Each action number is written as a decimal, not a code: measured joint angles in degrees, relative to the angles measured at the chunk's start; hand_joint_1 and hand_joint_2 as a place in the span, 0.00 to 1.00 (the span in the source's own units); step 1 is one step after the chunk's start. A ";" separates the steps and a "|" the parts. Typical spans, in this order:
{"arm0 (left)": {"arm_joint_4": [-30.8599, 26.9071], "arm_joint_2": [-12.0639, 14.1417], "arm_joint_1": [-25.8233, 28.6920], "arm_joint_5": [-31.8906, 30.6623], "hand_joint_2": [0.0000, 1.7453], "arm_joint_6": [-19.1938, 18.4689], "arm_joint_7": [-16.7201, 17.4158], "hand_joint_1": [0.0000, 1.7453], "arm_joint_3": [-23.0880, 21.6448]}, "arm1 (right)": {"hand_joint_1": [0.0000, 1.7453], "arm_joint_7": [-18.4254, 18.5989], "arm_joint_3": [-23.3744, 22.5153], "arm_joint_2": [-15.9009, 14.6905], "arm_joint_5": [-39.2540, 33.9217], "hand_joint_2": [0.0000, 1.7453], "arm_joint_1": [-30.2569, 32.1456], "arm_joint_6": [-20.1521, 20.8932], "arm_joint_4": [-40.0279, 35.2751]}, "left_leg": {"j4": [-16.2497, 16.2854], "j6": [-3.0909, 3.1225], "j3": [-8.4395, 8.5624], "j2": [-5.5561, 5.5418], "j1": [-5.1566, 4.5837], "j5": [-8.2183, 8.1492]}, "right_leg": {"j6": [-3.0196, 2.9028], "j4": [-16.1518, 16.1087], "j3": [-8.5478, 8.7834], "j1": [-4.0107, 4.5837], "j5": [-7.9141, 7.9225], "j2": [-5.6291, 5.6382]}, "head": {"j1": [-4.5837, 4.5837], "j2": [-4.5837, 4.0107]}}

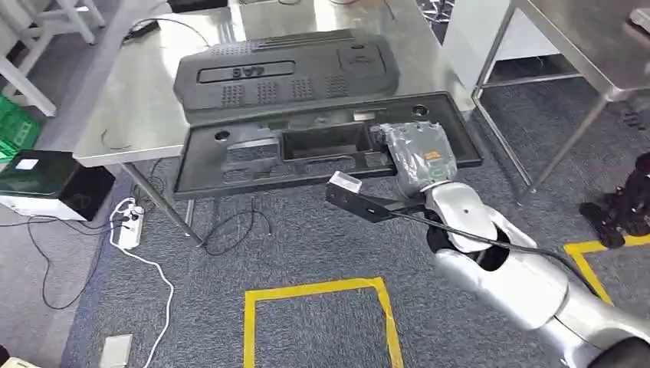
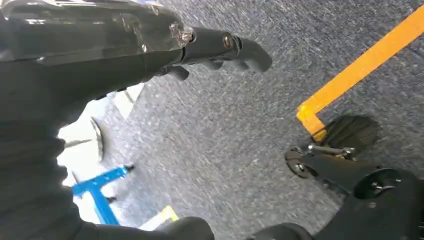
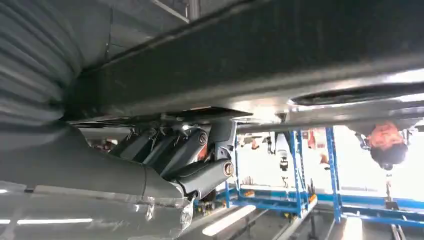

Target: Take the parts from the cabinet and place them on the table.

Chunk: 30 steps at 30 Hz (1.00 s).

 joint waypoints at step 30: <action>0.00 0.13 0.53 0.02 1.00 0.04 -0.09 0.00 -0.02 | 1.00 -0.22 0.00 0.28 -0.15 1.00 -0.16 -0.42 0.09 | 1.04 5.29 -2.74 -2.22 -5.36 0.71 | -1.50 -2.83 1.29 2.61 1.02 -0.42 | 0.07 0.02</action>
